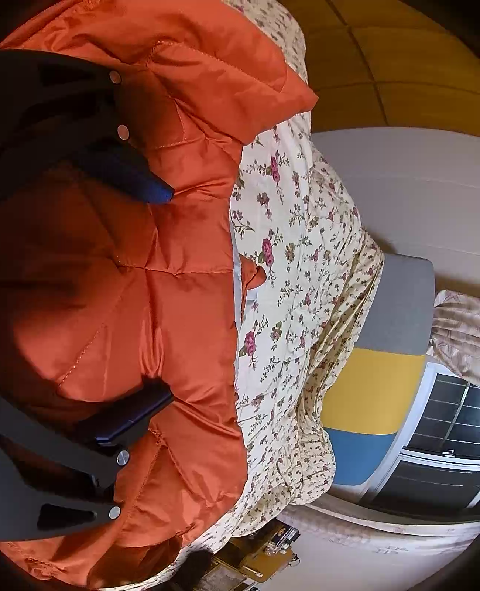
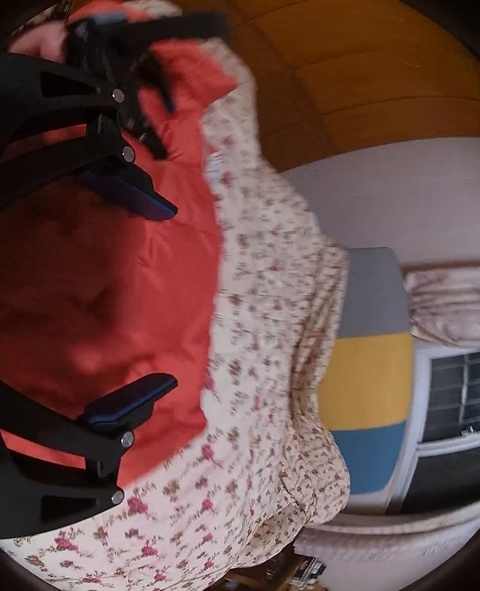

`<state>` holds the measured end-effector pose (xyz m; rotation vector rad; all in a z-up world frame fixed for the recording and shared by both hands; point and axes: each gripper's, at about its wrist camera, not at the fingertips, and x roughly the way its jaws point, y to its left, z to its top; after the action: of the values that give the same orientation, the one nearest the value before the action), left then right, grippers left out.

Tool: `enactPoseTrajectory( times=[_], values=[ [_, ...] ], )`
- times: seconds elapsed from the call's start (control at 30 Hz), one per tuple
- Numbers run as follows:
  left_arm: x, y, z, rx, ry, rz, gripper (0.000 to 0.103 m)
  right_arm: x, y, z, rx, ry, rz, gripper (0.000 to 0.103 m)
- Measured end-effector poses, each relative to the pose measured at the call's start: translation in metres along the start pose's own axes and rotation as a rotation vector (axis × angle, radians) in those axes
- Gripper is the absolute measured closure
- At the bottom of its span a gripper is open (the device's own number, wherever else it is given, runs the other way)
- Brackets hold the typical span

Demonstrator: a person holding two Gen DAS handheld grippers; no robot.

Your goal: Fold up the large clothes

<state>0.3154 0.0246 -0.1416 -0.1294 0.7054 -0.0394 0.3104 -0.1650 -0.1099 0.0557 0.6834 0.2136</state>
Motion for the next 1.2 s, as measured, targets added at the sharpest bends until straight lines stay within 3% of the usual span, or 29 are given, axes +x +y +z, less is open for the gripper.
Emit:
enactPoseTrajectory(
  times=[0.1, 0.33, 0.57, 0.67, 0.83, 0.93, 1.1, 1.2],
  values=[
    [0.000, 0.000, -0.001, -0.006, 0.001, -0.007, 0.004, 0.022, -0.010, -0.013, 0.054, 0.046, 0.008, 0.018],
    [0.004, 0.001, -0.001, -0.014, 0.013, -0.004, 0.004, 0.038, -0.006, -0.024, 0.042, 0.029, -0.020, 0.016],
    [0.004, 0.001, -0.002, -0.016, 0.019, -0.007, 0.004, 0.033, -0.022, -0.016, 0.094, 0.091, 0.059, 0.014],
    [0.004, 0.002, -0.002, -0.017, 0.020, -0.012, 0.004, 0.016, -0.042, -0.009, 0.145, 0.078, 0.084, 0.014],
    [0.004, 0.002, -0.002, -0.017, 0.020, -0.013, 0.003, 0.003, -0.086, -0.005, 0.182, 0.057, -0.045, 0.014],
    [0.004, 0.001, -0.002, -0.016, 0.020, -0.013, 0.003, 0.016, -0.108, -0.021, 0.252, 0.092, -0.063, 0.014],
    [0.004, 0.002, -0.002, -0.021, 0.023, -0.029, 0.003, 0.026, -0.097, -0.028, 0.199, 0.068, -0.167, 0.014],
    [0.002, 0.003, 0.000, -0.025, 0.041, -0.037, 0.003, 0.027, -0.101, -0.028, 0.202, 0.074, -0.162, 0.013]
  ],
)
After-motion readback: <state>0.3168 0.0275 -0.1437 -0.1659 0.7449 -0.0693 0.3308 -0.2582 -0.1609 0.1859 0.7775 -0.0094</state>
